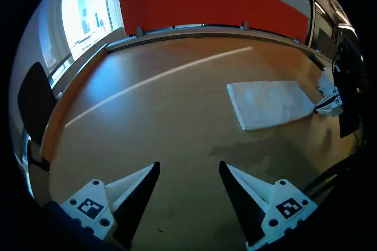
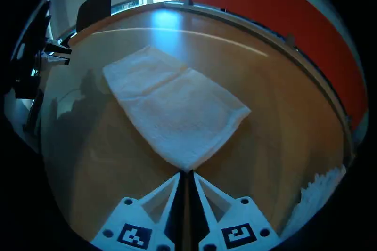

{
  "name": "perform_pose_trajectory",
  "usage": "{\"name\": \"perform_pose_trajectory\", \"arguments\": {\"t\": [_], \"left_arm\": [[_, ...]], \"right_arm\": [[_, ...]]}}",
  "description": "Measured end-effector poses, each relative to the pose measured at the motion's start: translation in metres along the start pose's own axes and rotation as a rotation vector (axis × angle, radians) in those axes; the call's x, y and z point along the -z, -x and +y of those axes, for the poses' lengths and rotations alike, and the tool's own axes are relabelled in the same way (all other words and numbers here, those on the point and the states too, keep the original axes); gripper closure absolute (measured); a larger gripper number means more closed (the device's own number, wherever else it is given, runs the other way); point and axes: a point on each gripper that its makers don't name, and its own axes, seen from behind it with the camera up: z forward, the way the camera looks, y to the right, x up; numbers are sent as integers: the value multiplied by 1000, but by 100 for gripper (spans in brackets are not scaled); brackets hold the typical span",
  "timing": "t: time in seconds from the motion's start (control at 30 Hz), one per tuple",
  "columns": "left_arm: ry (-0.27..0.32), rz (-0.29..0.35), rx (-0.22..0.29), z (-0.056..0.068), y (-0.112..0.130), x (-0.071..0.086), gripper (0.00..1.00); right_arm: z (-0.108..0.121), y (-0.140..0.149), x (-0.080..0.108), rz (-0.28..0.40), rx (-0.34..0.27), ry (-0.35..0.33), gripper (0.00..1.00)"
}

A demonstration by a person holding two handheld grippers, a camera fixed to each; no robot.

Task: Fold towel

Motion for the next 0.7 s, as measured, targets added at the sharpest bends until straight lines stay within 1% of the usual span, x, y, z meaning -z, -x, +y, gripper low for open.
{"name": "perform_pose_trajectory", "arguments": {"t": [0.17,0.33,0.57,0.7], "left_arm": [[0,0,-1,0,1,1,7],[0,2,-5,-2,0,1,7],[1,10,-9,-2,-6,1,7],[3,13,-11,-2,-8,1,7]], "right_arm": [[0,-8,5,23,2,12,90],[2,-20,16,54,13,35,90],[9,-41,39,106,25,76,90],[13,-53,55,133,43,95,90]]}}
